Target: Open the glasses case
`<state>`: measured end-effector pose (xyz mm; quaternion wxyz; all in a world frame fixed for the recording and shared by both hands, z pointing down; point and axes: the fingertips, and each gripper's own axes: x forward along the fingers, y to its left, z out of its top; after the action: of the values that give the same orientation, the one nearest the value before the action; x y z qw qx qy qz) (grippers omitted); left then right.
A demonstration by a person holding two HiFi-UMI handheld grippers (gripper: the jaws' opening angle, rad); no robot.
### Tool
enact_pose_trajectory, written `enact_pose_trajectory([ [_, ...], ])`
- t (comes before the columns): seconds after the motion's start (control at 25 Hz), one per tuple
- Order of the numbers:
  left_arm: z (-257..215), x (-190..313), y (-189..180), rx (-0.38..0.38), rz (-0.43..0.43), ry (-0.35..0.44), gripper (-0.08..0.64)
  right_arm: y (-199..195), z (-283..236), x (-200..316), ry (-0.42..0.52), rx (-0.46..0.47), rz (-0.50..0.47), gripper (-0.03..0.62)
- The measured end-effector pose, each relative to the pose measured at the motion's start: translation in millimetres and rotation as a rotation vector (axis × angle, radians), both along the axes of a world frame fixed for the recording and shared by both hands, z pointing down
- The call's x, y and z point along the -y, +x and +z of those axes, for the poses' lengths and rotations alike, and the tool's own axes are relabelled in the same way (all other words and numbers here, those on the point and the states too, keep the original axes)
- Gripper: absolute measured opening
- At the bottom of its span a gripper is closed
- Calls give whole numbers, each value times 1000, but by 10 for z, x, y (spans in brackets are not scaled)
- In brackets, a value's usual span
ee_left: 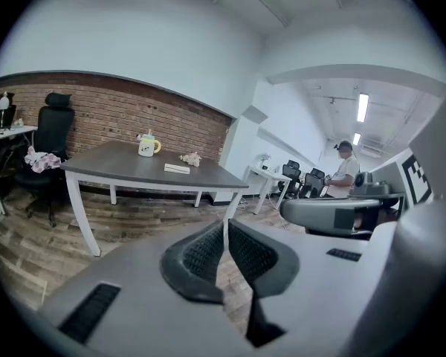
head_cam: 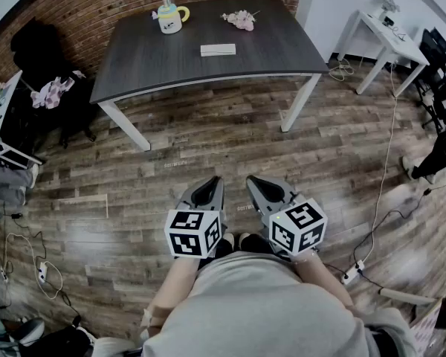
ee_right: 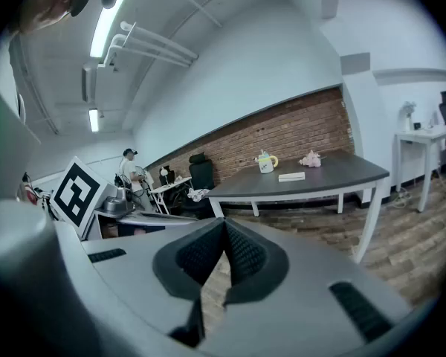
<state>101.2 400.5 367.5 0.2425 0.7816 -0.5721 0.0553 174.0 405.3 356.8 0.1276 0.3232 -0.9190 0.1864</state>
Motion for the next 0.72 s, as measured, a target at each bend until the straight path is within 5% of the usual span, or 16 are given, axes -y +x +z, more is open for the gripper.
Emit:
enact_pose_trajectory([
  [0.72, 1, -42, -267, -38, 43, 39, 37, -157, 37, -41, 14, 9, 46, 8],
])
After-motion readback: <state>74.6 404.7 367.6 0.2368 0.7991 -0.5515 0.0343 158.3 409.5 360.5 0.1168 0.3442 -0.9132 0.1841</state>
